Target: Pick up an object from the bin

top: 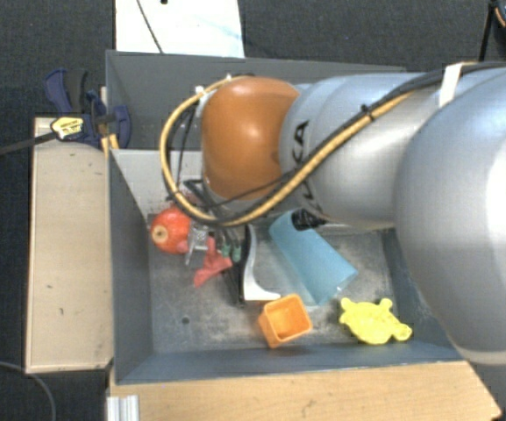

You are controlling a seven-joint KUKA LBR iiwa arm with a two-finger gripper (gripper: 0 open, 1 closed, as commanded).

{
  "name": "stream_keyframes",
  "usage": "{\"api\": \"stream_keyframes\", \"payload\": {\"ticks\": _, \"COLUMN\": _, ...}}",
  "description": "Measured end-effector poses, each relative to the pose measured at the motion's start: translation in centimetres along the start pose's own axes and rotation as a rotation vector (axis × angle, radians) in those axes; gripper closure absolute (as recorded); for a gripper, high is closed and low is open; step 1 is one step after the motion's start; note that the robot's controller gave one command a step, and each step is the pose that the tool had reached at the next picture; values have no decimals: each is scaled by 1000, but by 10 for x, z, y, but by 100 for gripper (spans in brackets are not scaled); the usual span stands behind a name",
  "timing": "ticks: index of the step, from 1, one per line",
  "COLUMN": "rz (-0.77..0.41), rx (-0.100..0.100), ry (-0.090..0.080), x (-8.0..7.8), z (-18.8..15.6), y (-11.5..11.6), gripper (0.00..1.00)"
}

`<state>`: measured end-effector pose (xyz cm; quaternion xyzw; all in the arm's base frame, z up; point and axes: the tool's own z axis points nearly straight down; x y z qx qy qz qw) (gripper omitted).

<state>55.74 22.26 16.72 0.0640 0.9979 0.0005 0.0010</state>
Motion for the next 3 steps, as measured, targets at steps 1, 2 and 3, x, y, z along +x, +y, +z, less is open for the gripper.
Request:
{"api": "stream_keyframes", "payload": {"ticks": 1, "rz": 3, "rx": 3, "ry": 5, "x": 11, "z": -58, "y": -2, "gripper": 100}}
{"api": "stream_keyframes", "payload": {"ticks": 2, "rz": 5, "rx": -6, "ry": -12, "x": -4, "z": -36, "y": 8, "gripper": 100}}
{"api": "stream_keyframes", "payload": {"ticks": 3, "rz": 117, "rx": -2, "ry": -2, "x": -14, "z": 30, "y": -5, "gripper": 100}}
